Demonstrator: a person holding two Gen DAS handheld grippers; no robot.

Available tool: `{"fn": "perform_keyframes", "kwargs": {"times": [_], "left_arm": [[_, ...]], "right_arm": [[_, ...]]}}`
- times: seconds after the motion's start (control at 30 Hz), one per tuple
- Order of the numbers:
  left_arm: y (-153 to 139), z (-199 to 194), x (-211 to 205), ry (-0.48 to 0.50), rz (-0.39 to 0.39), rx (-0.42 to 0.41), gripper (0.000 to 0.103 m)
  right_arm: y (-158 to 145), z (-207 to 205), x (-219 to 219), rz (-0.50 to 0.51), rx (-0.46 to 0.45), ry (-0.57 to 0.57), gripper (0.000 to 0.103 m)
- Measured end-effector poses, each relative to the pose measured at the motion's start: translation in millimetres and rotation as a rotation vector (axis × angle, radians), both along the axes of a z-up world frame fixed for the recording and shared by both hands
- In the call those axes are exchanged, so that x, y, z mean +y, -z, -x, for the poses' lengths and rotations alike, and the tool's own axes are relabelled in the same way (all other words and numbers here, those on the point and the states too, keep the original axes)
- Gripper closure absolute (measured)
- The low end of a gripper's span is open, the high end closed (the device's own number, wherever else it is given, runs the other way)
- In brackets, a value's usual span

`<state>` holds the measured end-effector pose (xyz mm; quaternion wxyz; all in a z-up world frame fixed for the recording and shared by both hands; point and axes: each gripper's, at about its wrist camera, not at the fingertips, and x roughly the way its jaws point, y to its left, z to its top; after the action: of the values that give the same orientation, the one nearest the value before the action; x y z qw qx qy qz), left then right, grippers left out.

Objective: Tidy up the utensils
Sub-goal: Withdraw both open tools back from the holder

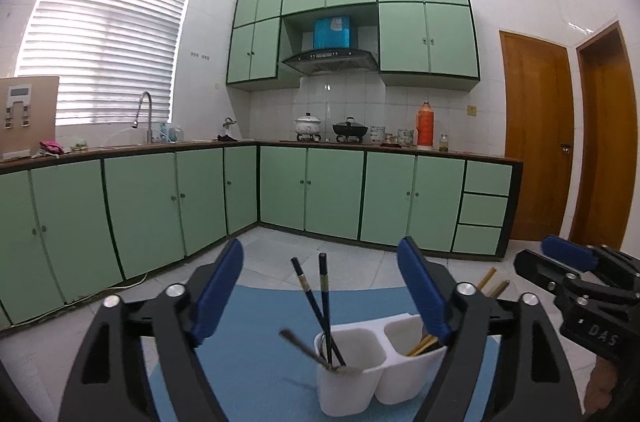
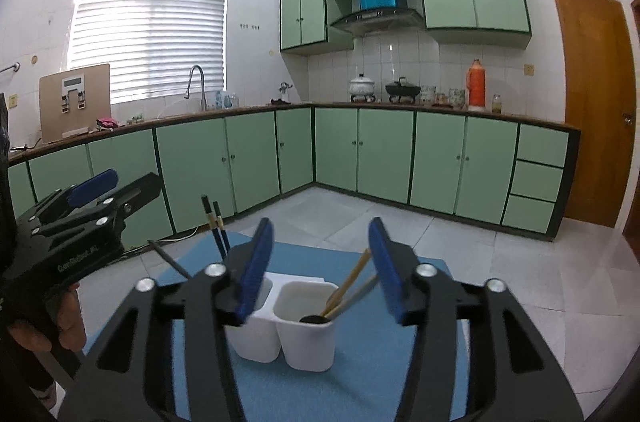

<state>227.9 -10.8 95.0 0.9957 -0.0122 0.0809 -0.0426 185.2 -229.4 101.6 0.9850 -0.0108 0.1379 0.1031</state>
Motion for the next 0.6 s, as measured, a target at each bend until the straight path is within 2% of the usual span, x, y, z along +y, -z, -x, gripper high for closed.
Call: {"fn": "perform_keyframes", "kwargs": {"times": [0.2,0.3,0.47,0.6], "left_arm": [[0,29,6,-0.012,0.008,-0.013,0.006],[0,44,9,-0.014,0.007,-0.013,0.006],[2,65,16,-0.003,0.02,0.009,0.006],[10,78,17,-0.006,-0.003,0.053,0.006]], "right_arm": [[2,32,-5,0.008,-0.018,-0.003,0.013],[5,46,-5,0.015,-0.008,-0.018,0.007],[11,67,0,0.04,0.011,-0.025,0.005],[15,77,0,0.032,0.051,-0.038,0.005]]}}
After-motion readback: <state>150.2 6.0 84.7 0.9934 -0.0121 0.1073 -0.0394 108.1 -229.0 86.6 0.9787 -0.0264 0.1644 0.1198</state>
